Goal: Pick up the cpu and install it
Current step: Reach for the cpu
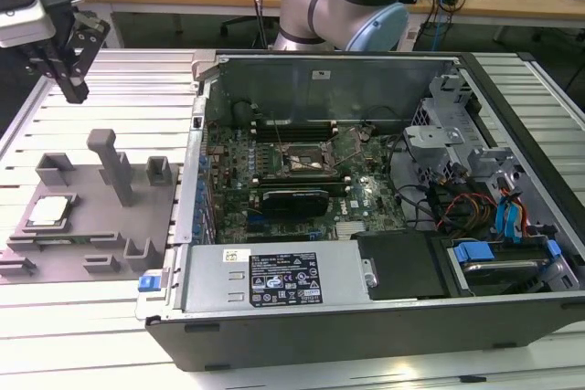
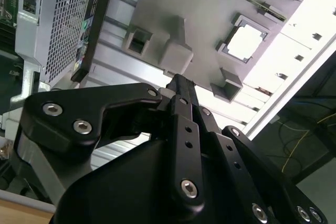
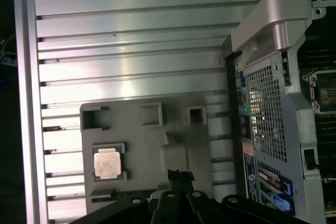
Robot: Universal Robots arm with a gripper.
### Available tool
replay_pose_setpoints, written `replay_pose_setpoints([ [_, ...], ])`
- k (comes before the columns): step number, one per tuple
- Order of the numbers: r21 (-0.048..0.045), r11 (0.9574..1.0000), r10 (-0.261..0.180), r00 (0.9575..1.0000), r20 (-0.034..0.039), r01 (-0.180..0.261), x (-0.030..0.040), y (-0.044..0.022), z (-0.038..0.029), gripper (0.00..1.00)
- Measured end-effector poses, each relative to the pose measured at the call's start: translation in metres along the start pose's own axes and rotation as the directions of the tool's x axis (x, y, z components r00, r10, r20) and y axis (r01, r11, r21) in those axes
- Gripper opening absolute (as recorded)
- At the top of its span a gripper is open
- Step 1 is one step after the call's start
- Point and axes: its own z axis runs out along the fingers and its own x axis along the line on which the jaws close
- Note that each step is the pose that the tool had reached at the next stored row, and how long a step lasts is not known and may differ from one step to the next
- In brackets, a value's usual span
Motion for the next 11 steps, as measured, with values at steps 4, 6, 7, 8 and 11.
replay_pose_setpoints([
  [4, 0.0000, 1.0000, 0.000, 1.0000, 0.0000, 0.000, 0.0050, -0.0004, 0.0006, 0.11],
  [6, 0.0000, 1.0000, 0.000, 1.0000, 0.0001, 0.000, 0.0075, -0.0006, 0.0008, 0.11],
  [7, 0.0000, 1.0000, 0.000, 1.0000, 0.0001, 0.000, 0.0086, -0.0007, 0.0009, 0.11],
  [8, -0.0001, 1.0000, 0.000, 1.0000, 0.0001, 0.000, 0.0104, -0.0009, 0.0011, 0.11],
  [11, 0.0000, 1.0000, 0.000, 1.0000, 0.0001, 0.000, 0.0154, -0.0013, 0.0017, 0.11],
])
